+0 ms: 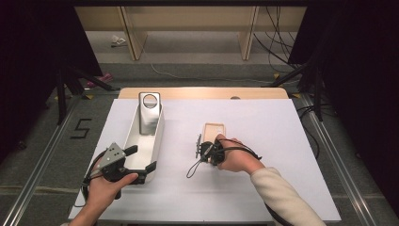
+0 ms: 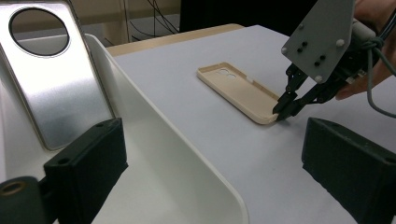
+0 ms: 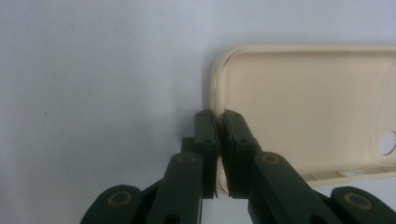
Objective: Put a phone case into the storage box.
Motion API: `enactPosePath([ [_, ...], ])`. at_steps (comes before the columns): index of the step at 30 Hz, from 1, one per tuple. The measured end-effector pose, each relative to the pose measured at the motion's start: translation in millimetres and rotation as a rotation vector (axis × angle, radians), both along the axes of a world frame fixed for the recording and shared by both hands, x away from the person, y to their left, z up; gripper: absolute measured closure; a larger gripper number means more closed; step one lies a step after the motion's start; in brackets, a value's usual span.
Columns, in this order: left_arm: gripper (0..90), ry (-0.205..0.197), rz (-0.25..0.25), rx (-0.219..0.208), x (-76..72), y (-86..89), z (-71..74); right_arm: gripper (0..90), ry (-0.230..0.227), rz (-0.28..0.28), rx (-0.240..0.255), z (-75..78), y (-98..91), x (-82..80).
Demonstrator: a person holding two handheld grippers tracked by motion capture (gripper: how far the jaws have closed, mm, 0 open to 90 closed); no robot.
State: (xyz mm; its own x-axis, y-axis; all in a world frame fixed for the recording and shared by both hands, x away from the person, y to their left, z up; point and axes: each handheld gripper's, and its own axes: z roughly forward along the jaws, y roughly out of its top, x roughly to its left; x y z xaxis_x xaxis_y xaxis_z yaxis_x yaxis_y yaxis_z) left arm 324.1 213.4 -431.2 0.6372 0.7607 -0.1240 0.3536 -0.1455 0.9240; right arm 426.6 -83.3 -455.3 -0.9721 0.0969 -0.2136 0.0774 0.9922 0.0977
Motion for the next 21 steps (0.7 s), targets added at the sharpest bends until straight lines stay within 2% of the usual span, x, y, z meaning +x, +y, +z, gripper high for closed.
enactPosePath([
  [5,6.1,0.001,0.002,-0.001,0.0,0.1,-0.2,85.5,-0.007,-0.011,0.049,5.9,-4.8,0.4],
  [10,6.2,0.002,0.005,-0.003,0.4,0.7,-0.8,85.5,-0.001,-0.022,0.089,10.3,-11.2,1.5],
  [11,6.2,0.002,0.004,-0.003,0.6,0.8,-0.9,85.5,0.008,-0.038,0.098,11.5,-12.4,0.6],
  [12,6.2,0.001,0.004,-0.002,0.6,0.8,-0.9,85.5,0.002,-0.029,0.120,11.7,-13.9,1.4],
  [18,6.4,0.002,0.004,-0.002,0.5,0.6,-0.9,85.6,0.016,-0.059,0.185,18.7,-22.3,1.0],
  [21,6.3,0.001,0.006,-0.003,0.4,0.7,-0.8,85.6,0.030,-0.072,0.239,21.2,-26.5,1.0],
])
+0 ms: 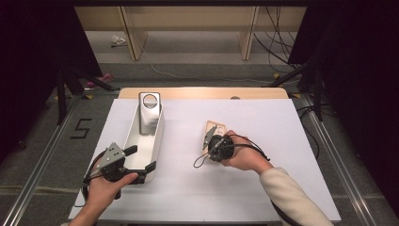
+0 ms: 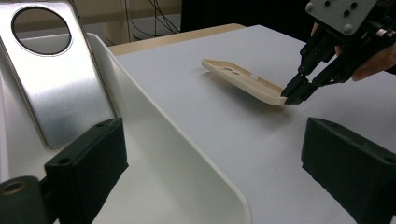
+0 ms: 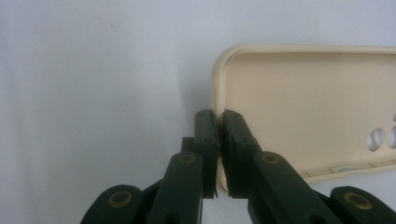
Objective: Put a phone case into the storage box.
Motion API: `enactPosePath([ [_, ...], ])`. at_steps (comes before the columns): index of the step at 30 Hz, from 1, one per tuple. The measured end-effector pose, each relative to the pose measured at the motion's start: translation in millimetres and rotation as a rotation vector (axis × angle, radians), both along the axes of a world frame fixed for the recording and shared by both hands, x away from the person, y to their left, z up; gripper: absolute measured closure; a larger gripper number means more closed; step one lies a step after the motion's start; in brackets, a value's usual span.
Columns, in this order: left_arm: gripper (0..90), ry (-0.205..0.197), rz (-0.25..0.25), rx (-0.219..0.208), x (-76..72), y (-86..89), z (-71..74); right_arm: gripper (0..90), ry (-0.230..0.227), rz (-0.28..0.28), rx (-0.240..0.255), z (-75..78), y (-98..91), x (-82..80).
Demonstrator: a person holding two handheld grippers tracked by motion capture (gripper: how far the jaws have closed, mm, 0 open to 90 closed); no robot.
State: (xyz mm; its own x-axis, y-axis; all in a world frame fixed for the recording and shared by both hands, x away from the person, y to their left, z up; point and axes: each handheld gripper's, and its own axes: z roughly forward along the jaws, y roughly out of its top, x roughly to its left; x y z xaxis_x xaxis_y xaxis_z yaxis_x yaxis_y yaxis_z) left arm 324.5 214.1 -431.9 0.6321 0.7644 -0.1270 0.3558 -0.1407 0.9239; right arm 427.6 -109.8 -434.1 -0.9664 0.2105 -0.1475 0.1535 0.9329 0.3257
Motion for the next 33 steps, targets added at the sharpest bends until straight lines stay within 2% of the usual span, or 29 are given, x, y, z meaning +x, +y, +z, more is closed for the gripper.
enactPosePath([
  [5,6.3,0.000,-0.001,0.001,0.1,0.0,0.0,85.8,0.011,-0.018,0.065,4.1,-6.4,-1.1],
  [13,6.3,-0.001,0.000,0.002,0.1,-0.2,0.0,86.0,-0.001,-0.022,0.123,8.2,-13.4,-2.7],
  [20,6.3,-0.002,0.001,0.001,0.4,0.2,0.1,86.1,0.006,-0.005,0.193,11.2,-18.7,-5.1],
  [33,6.4,-0.001,0.001,0.000,0.5,-0.6,0.1,86.1,0.008,0.009,0.268,16.5,-29.1,-14.1],
])
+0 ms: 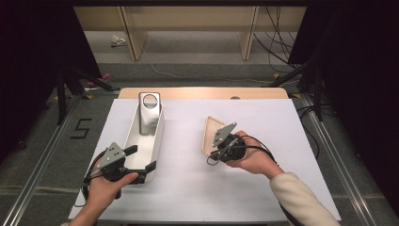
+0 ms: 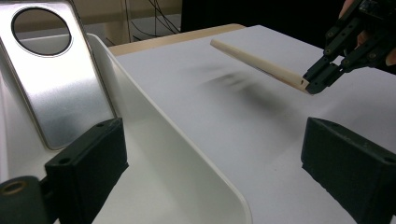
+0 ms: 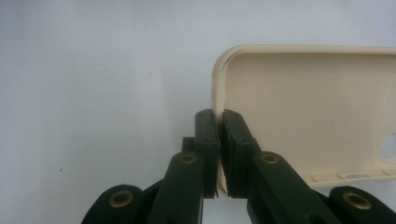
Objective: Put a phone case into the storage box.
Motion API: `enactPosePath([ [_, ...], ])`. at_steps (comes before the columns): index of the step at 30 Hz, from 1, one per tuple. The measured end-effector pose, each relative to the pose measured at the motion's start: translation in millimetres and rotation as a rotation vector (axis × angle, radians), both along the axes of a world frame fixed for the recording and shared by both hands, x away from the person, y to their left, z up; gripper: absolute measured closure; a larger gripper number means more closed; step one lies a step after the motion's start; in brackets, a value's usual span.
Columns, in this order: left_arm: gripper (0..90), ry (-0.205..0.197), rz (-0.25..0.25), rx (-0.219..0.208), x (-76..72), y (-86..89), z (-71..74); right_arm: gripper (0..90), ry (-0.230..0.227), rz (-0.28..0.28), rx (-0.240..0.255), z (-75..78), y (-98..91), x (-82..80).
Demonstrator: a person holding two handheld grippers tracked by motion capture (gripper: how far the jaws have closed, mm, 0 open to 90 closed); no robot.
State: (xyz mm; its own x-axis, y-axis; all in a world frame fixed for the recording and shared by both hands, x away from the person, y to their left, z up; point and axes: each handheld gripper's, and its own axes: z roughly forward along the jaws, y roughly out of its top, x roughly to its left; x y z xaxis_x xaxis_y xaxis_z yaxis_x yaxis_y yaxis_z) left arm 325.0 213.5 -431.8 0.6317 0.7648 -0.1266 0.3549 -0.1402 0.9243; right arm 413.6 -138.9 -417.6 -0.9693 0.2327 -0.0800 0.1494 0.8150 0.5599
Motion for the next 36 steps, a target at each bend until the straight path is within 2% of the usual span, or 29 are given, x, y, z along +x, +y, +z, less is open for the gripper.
enactPosePath([
  [5,6.4,0.000,0.000,0.000,0.5,0.3,0.0,86.1,0.022,0.019,0.052,0.9,-5.6,-2.1],
  [10,6.7,-0.001,0.000,0.001,0.8,-0.9,1.1,86.2,0.015,0.023,0.064,2.1,-8.5,-6.1],
  [21,9.0,-0.020,0.001,0.003,5.8,-9.3,14.4,86.2,-0.003,0.029,0.077,6.5,-16.1,-18.9],
  [25,10.1,-0.017,-0.022,0.004,8.8,-15.4,19.9,86.2,-0.008,0.036,0.078,7.1,-17.9,-22.9],
  [33,11.0,-0.021,-0.044,0.011,26.5,-34.9,34.3,86.2,-0.017,0.042,0.092,8.4,-19.1,-32.9],
  [36,11.0,-0.003,-0.055,0.025,36.5,-45.3,37.9,86.2,-0.019,0.047,0.090,8.5,-19.5,-35.4],
])
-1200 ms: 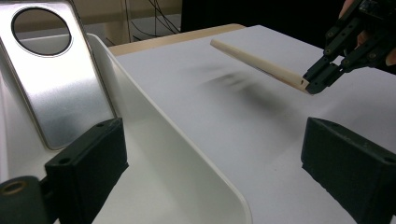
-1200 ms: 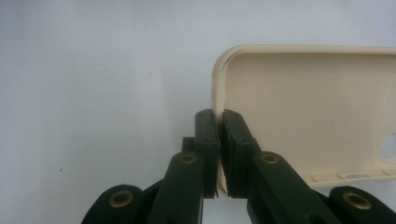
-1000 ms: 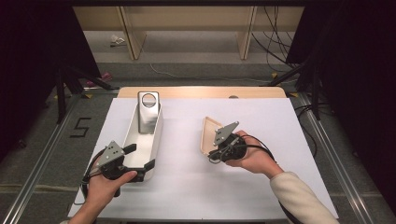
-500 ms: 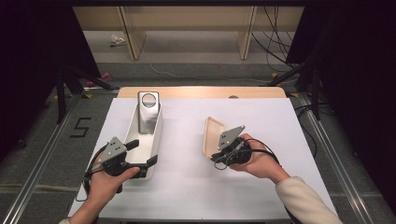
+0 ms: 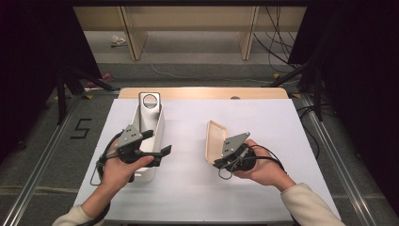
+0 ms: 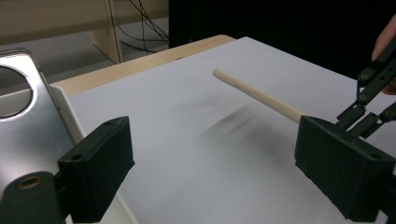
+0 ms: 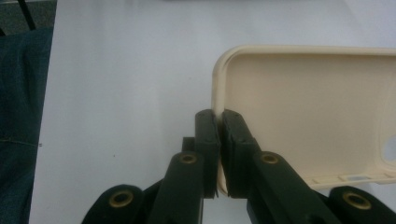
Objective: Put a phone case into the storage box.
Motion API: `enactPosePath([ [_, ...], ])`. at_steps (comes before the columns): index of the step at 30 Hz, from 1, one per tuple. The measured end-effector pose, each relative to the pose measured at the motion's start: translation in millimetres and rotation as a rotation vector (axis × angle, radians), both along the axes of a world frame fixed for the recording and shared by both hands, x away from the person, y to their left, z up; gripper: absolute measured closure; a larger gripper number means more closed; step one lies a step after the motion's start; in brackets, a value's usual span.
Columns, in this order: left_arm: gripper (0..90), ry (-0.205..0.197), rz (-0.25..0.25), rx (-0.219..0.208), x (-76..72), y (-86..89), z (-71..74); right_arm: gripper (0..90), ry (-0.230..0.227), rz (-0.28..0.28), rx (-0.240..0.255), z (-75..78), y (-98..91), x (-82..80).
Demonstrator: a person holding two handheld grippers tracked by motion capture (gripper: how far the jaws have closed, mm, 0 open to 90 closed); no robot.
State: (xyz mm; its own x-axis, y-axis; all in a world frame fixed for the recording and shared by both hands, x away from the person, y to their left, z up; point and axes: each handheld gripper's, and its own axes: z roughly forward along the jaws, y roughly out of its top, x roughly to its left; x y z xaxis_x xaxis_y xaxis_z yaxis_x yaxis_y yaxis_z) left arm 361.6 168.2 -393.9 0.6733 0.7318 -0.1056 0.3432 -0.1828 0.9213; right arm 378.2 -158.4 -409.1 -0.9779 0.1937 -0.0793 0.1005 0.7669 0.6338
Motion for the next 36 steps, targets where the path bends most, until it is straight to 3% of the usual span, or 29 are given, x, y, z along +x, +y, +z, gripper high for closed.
enactPosePath([
  [12,13.7,0.059,-0.041,0.082,33.8,-48.7,10.4,86.3,-0.015,0.013,0.008,1.9,4.6,-5.9],
  [25,15.4,0.113,-0.064,0.092,56.2,-81.5,13.4,86.4,-0.018,0.024,0.002,1.9,10.5,-9.0],
  [36,17.9,0.162,-0.044,0.114,71.8,-97.4,7.3,86.4,-0.027,0.033,0.003,2.0,16.6,-11.4],
])
